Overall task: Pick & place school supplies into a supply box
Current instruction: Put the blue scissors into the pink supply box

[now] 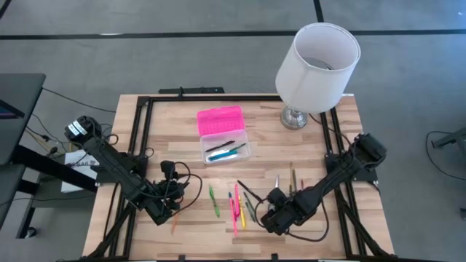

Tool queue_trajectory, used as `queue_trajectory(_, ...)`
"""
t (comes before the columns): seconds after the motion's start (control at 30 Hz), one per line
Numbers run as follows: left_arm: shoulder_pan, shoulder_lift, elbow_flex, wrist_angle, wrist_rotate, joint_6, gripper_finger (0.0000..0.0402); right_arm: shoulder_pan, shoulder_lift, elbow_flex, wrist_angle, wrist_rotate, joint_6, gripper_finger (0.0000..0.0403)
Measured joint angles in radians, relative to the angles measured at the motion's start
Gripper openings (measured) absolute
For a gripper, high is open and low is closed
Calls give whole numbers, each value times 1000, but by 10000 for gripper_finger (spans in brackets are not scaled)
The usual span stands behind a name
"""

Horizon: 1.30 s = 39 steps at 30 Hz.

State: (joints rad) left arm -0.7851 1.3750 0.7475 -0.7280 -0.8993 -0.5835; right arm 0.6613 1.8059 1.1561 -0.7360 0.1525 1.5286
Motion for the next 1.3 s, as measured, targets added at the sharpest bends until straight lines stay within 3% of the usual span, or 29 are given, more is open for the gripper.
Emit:
queue_trajectory(0.23,0,0,0,0,-3,0,155,0,-1,0,-12,-23,37,228)
queue_trajectory(0.67,0,0,0,6,-2,-5,155,-21,105,5,21,-127,8,205)
queue_trajectory(0.83,0,0,0,7,-2,-5,155,-21,106,4,-2,-128,8,176)
queue_trajectory(1.13,0,0,0,7,-4,-5,155,-20,108,4,-38,-107,-6,79)
queue_trajectory(1.3,0,0,0,7,-7,-5,155,-20,109,4,-43,-95,-18,66)
